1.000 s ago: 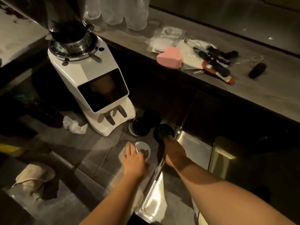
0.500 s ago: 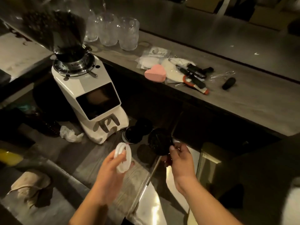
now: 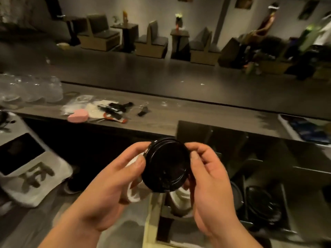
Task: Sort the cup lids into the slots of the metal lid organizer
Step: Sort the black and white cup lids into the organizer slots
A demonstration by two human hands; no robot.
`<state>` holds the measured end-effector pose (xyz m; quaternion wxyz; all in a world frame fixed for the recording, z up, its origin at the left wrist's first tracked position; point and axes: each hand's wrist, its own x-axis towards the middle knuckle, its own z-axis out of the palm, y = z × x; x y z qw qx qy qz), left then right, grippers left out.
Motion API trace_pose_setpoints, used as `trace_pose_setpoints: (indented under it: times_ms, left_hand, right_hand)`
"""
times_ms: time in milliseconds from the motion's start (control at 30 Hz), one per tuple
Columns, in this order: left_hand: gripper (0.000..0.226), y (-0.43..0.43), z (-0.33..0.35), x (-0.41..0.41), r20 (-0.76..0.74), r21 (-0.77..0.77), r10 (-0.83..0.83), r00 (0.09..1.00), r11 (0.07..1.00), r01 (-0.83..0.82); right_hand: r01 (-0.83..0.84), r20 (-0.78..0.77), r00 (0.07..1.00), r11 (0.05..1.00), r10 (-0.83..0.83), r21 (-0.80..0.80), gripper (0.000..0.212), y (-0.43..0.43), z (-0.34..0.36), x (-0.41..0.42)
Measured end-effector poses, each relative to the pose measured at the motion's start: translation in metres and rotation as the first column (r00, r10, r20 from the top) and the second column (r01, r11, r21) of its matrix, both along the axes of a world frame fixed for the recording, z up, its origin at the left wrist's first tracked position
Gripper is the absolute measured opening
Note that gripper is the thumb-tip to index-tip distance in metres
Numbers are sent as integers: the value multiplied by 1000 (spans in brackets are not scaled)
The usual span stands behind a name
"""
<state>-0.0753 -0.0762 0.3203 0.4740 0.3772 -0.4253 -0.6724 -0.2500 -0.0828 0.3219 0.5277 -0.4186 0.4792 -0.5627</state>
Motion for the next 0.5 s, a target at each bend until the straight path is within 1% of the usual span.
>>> trace_pose_setpoints:
  times_ms: [67,100,167,200,233,267,300,367,400,433,500]
  left_hand:
    - [67,3,15,-35,81,-52,-85,993,995,89]
    - [58,4,21,-55,121,-79,-113,986,989,123]
    - [30,6,27,-93,167,-121,-109,980,984,130]
    - [19,7,29,-111,178,-128,-95,979,985,118]
    - [14,8,28,-126,196,-134,-86,977,985,113]
    - [18,9,27,-139,212,-140,-87,973,983,118]
    - [23,10,25,-152,219,-141,-96,971,982,129]
    - [23,9,19,-174,224,-157,-133,965,973,171]
    - [20,8,16,-183,227,-174,-155,962,965,196]
    - [16,7,13,-192,235,-185,-174,956,958,220]
    - [21,3,8,-206,253,-189,-206,945,948,257]
  right_hand:
    - [117,-56,991,992,-120,-54,19,5,1,-29]
    - [164,-100,980,983,-172,-78,19,7,0,-43]
    - [228,-149,959,969,-240,-91,20,15,-5,-69]
    - [234,-133,961,969,-243,-85,19,20,-6,-82]
    - [217,-103,969,973,-224,-78,21,25,-9,-96]
    - [168,-86,981,982,-175,-82,30,29,-10,-110]
    - [93,-110,989,991,-104,-98,44,32,-11,-124]
    - [-24,-235,972,994,-2,-109,75,35,-15,-150]
    - [-39,-297,955,994,6,-105,83,34,-16,-161]
    - [-31,-345,939,994,-8,-107,87,33,-16,-174]
    - [-29,-421,906,991,-29,-131,91,31,-17,-198]
